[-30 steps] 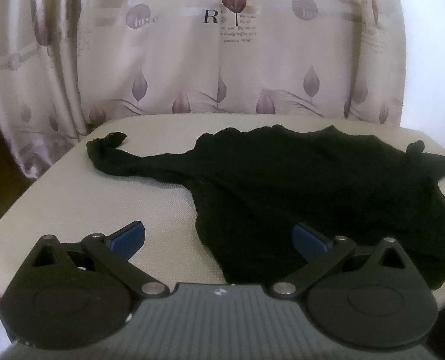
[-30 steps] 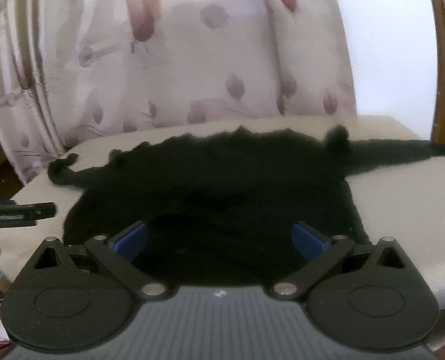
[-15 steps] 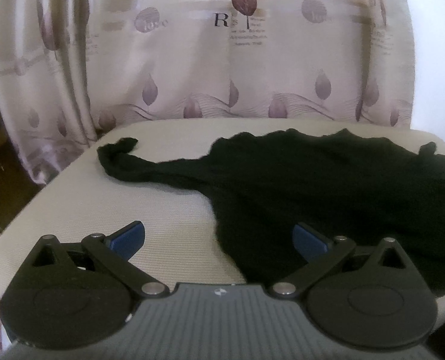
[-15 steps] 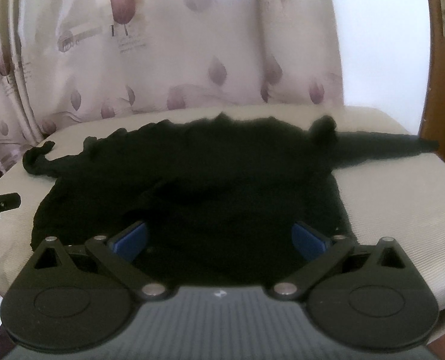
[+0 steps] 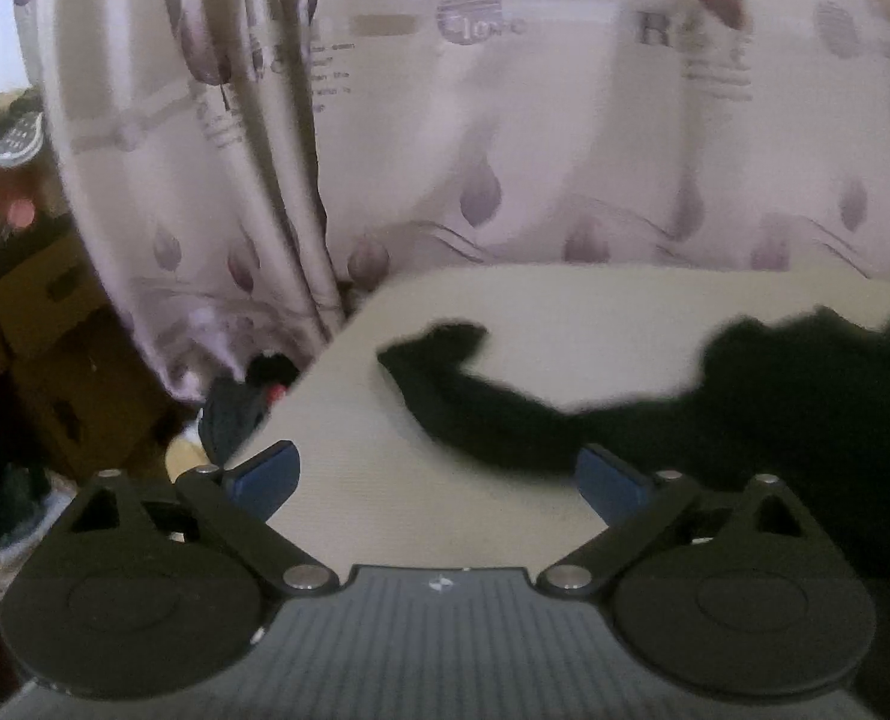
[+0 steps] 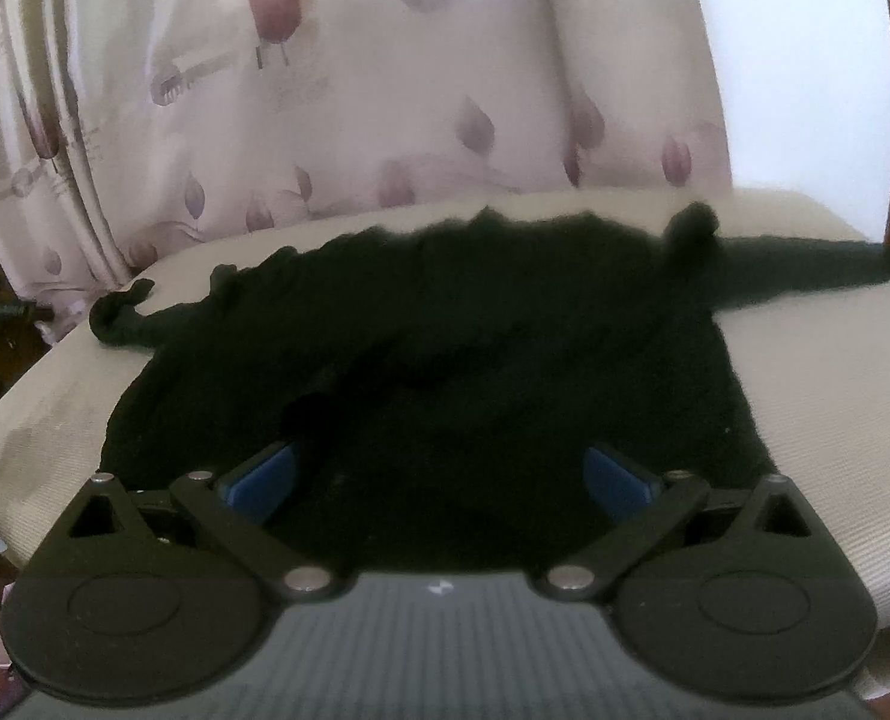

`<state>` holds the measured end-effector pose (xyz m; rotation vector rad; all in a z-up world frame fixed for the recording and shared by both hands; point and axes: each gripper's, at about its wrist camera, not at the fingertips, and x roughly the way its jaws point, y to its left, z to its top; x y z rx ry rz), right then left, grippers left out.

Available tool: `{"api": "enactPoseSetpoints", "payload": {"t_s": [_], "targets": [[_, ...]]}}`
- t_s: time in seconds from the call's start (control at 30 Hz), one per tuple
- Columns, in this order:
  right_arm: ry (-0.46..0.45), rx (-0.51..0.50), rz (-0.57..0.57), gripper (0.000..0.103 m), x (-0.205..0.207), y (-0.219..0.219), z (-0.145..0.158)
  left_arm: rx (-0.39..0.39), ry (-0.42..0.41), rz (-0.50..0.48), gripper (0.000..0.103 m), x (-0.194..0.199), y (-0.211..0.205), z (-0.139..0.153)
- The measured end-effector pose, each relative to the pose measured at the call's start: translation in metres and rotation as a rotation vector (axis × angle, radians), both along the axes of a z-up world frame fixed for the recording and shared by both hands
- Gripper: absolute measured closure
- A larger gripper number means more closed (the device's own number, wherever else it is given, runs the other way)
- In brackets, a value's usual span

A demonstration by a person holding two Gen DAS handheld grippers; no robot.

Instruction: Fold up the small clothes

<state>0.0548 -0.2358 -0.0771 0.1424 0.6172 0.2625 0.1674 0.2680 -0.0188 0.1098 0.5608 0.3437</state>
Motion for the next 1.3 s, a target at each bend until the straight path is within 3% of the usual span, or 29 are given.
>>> {"api": "enactPoseSetpoints", "payload": {"t_s": [0.13, 0.3, 0.4, 0.43, 0.47, 0.5, 0.6, 0.7, 0.87, 0.93, 1.0, 1.03, 1.1, 1.17, 1.23, 1.3], "targets": [[0.027, 0.003, 0.009, 0.0, 0.008, 0.007, -0.005, 0.054, 0.033, 0.004, 0.002, 0.063, 0.024, 0.001], [0.057, -0.017, -0.001, 0.0, 0.016, 0.012, -0.009, 0.157, 0.159, 0.023, 0.004, 0.139, 0.039, -0.032], [0.074, -0.008, -0.02, 0.0, 0.019, 0.009, -0.011, 0.195, 0.225, 0.033, 0.013, 0.168, 0.046, -0.055], [0.081, -0.008, -0.025, 0.0, 0.021, 0.009, -0.012, 0.192, 0.253, 0.053, 0.036, 0.175, 0.054, -0.062], [0.087, -0.009, -0.028, 0.0, 0.022, 0.009, -0.013, 0.184, 0.282, 0.08, 0.077, 0.181, 0.061, -0.068], [0.094, -0.01, -0.03, 0.0, 0.023, 0.008, -0.015, 0.155, 0.299, 0.108, 0.088, 0.183, 0.067, -0.071], [0.099, -0.005, -0.037, 0.0, 0.025, 0.008, -0.016, 0.063, 0.177, 0.191, 0.087, 0.16, 0.082, -0.048], [0.096, 0.01, -0.031, 0.0, 0.024, 0.007, -0.016, 0.035, 0.066, 0.23, 0.087, 0.12, 0.082, -0.005], [0.093, 0.042, -0.015, 0.0, 0.023, 0.007, -0.018, 0.023, -0.003, 0.28, 0.086, 0.048, 0.071, 0.045], [0.093, 0.063, -0.005, 0.0, 0.02, 0.007, -0.02, 0.049, 0.006, 0.266, 0.077, 0.032, 0.066, 0.044], [0.096, 0.071, 0.011, 0.0, 0.018, 0.009, -0.02, 0.065, 0.028, 0.272, 0.06, 0.02, 0.063, 0.028], [0.093, 0.07, 0.015, 0.0, 0.016, 0.009, -0.019, 0.046, 0.033, 0.286, 0.049, 0.008, 0.063, 0.02], [0.078, 0.07, 0.018, 0.0, 0.011, 0.007, -0.016, 0.002, 0.006, 0.341, 0.04, -0.019, 0.062, 0.008], [0.068, 0.077, 0.012, 0.0, 0.005, 0.002, -0.014, -0.005, -0.014, 0.391, 0.025, -0.046, 0.054, 0.004], [0.064, 0.09, 0.018, 0.0, 0.0, -0.004, -0.013, -0.033, -0.029, 0.368, 0.024, -0.071, 0.038, 0.007], [0.055, 0.09, 0.038, 0.0, -0.006, -0.007, -0.014, -0.026, -0.025, 0.256, 0.023, -0.087, 0.015, 0.012]]}}
